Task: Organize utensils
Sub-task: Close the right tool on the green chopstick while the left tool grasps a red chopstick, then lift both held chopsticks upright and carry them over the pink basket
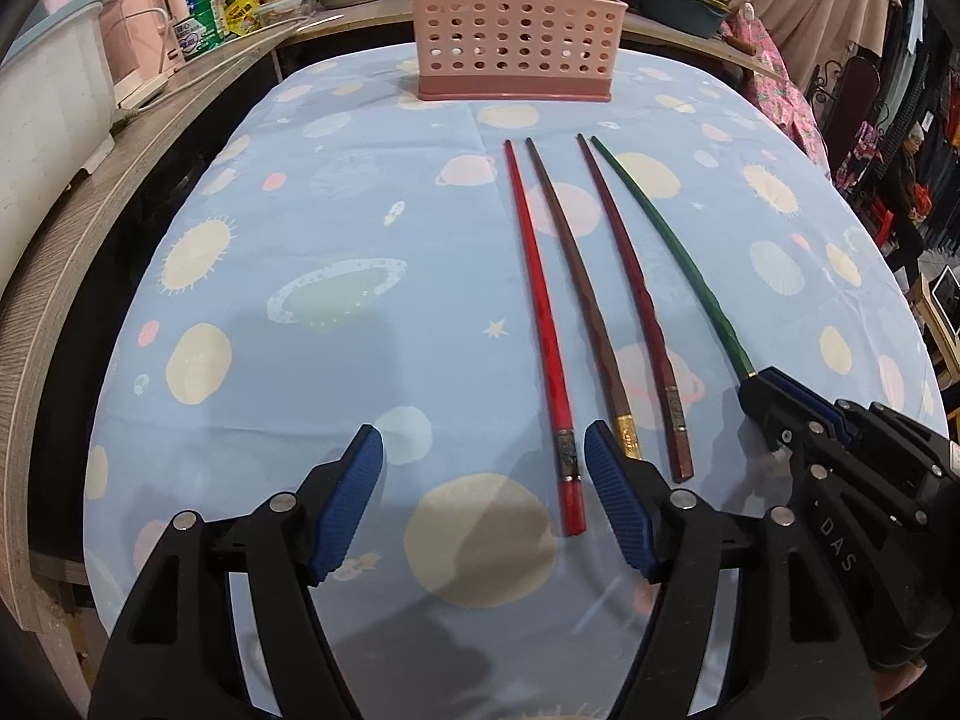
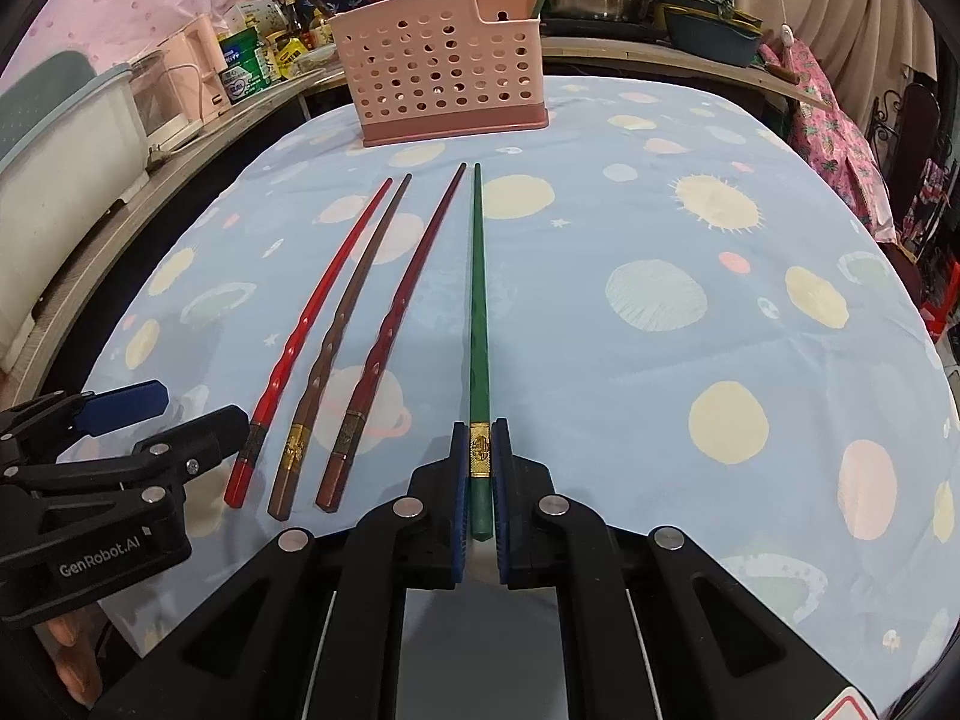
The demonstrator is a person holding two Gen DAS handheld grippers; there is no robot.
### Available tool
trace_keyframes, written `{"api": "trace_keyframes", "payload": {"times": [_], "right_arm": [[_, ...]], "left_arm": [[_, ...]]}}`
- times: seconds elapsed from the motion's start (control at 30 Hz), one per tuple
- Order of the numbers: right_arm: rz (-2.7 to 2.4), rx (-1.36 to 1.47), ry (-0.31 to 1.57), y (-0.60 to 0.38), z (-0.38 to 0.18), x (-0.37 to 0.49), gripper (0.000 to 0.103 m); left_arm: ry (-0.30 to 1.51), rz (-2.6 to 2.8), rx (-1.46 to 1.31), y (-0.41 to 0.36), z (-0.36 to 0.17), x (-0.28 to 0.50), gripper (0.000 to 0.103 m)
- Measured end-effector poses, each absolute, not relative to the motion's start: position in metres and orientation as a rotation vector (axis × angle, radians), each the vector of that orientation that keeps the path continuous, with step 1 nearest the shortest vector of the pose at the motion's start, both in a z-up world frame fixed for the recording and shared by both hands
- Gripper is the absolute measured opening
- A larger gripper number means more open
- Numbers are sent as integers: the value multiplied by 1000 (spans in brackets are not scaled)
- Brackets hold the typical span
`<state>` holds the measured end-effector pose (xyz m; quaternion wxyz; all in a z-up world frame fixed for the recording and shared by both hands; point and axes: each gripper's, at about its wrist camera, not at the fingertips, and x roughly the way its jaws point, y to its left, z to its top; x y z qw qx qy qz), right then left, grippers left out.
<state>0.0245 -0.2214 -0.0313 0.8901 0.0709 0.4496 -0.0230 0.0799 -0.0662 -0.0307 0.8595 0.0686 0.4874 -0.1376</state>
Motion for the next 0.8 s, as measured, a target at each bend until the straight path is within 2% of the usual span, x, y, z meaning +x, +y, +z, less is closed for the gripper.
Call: {"api": "trace_keyframes", "payload": {"times": [0.33, 0.4, 0.53, 0.6, 0.73, 0.8], "right_arm": [[-47, 148, 934, -221, -32, 24, 7], [-47, 148, 934, -221, -32, 24, 7], [-47, 149, 934, -222, -32, 24, 7], [-46, 149, 934, -222, -32, 24, 7], [-47, 149, 934, -221, -31, 25, 7], [-46, 150, 936, -221, -31, 25, 7]], "left_arm": [[1032, -291, 170, -72, -41, 79, 60], [1027, -293, 172, -73, -41, 79, 55], [1022, -307, 180, -75, -39, 78, 33], [1023, -312, 180, -75, -38, 77, 27], [1037, -328, 164, -73, -37, 79, 7], [1049, -335, 147, -72, -36, 80, 7]]}}
